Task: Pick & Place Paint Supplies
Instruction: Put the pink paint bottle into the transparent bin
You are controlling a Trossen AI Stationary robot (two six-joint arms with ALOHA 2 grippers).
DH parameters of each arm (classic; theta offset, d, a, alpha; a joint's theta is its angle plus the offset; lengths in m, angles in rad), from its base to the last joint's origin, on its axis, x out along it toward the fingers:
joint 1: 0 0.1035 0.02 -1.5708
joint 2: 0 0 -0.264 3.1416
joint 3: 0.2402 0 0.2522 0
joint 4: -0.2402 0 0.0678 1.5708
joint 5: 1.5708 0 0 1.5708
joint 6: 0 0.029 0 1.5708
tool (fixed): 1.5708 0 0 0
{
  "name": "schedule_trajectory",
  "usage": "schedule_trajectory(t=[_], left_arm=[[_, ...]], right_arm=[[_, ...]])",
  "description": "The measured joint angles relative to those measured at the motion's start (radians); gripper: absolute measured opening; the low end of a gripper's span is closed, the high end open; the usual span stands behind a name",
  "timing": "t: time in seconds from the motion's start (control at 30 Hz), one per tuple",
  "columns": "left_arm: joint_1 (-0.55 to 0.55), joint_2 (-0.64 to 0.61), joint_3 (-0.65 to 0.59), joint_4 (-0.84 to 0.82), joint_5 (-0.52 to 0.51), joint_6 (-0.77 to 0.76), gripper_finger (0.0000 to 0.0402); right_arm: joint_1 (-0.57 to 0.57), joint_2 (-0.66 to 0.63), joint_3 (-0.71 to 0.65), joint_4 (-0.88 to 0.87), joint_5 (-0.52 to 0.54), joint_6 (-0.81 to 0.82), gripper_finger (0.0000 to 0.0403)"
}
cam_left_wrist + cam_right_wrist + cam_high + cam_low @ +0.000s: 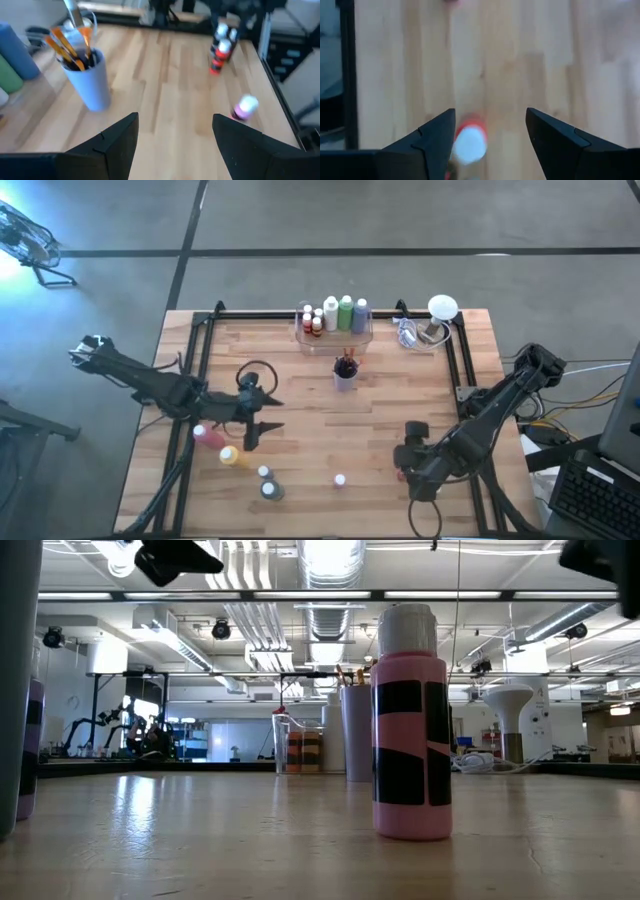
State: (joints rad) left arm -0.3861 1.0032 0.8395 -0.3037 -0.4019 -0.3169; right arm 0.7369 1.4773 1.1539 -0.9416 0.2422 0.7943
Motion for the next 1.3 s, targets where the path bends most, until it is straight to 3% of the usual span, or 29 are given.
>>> schedule_trajectory(t=[0.17, 0.53, 0.67, 0.87, 1.0, 1.13, 1.3], left_arm=[[-0.091, 0.036, 0.095, -0.203, 0.009, -0.089, 0.0259], [-0.335, 0.175, 0.333, -0.423, 0.012, -0.218, 0.0259], [-0.364, 0.243, 0.463, -0.710, -0.041, -0.466, 0.0257], [-0.363, 0.336, 0.608, -1.288, -0.006, -1.043, 0.0247], [-0.362, 0.302, 0.565, -1.157, 0.038, -1.090, 0.0237], [-0.363, 0.301, 0.559, -1.286, 0.064, -1.192, 0.0228], [-0.367, 0.249, 0.507, -1.269, 0.079, -1.207, 0.0214]], right_arm=[[-0.032, 0.000, 0.032, 0.004, 0.079, -0.082, 0.0231], [-0.083, 0.000, 0.035, 0.004, 0.082, -0.115, 0.0260], [-0.084, 0.000, 0.030, 0.005, 0.083, -0.115, 0.0266], [-0.085, 0.000, 0.028, 0.007, 0.103, -0.115, 0.0259], [-0.089, 0.000, 0.022, 0.009, 0.112, -0.119, 0.0245], [-0.094, 0.000, 0.016, 0.006, 0.129, -0.163, 0.0237], [-0.119, -0.010, 0.013, -0.032, 0.173, -0.179, 0.0227]])
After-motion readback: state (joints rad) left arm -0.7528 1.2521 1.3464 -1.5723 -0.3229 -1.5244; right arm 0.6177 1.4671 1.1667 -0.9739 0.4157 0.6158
